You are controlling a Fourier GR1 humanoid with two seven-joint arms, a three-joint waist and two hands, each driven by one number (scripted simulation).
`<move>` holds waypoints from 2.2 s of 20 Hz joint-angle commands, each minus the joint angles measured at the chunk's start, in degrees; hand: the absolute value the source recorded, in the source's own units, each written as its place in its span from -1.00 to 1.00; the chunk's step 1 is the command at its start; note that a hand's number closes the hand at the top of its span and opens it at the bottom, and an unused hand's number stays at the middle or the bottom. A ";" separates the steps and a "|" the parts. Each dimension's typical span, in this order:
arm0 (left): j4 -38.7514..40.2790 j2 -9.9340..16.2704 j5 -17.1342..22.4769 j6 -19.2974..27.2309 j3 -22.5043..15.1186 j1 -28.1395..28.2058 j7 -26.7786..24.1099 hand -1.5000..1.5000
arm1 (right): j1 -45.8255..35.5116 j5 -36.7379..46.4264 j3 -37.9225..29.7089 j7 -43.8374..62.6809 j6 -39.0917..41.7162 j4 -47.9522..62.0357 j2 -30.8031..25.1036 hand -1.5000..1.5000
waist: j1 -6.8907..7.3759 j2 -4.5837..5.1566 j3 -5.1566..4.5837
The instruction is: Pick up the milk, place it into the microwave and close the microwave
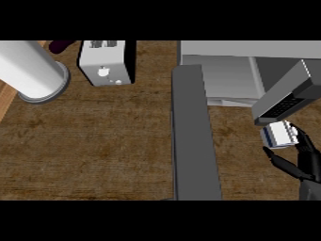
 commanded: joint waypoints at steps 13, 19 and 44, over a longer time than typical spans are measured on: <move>-4.03 0.77 6.23 -0.60 0.83 2.77 1.76 -1.00 | -3.11 0.68 0.72 -8.20 6.49 1.47 0.89 1.00 | 0.40 0.02 0.04; -4.92 0.53 5.42 0.63 -0.37 1.96 2.91 -1.00 | -4.05 5.85 7.10 -10.45 3.33 -0.18 11.71 1.00 | -0.23 -0.22 -0.08; 1.58 2.58 5.59 -0.27 3.20 -4.81 5.20 -1.00 | -28.17 7.78 7.31 9.10 -6.10 3.79 7.46 1.00 | 0.90 0.66 -0.16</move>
